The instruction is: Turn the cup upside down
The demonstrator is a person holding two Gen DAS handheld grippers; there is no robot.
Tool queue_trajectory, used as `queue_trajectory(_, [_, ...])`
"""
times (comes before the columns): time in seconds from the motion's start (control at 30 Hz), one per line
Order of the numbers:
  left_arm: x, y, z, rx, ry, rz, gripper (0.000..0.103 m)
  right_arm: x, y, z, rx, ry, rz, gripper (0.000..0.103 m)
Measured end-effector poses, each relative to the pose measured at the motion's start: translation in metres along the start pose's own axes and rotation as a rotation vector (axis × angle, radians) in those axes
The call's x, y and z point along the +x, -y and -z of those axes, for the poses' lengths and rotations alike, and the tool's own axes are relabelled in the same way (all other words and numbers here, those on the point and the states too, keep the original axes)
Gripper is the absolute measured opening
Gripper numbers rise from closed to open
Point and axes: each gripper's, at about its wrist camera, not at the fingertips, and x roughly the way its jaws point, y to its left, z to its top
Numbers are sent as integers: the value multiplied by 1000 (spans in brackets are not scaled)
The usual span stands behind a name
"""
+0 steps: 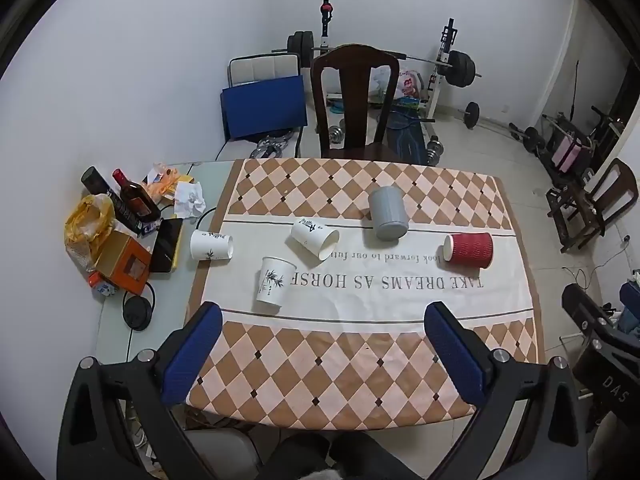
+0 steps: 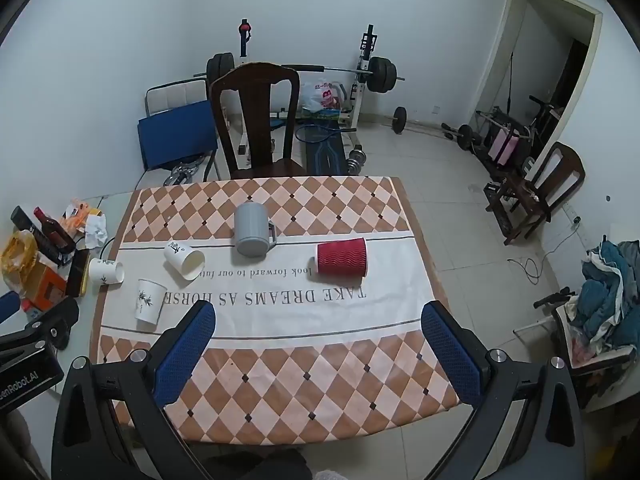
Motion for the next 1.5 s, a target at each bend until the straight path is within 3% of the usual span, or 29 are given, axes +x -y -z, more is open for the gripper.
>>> queue_trajectory(0.27, [2,-1,0,-2,5,7,103,-4,0,-2,-15,-12,16,103])
queue_trajectory(0.37, [-3,12,-13,-4,3,10,103,-6,0,-2,-18,-14,18,103])
queue_trajectory(1.5, [-10,16,-9,-6,24,23,103,-28,-7,-6,-28,0,12,103])
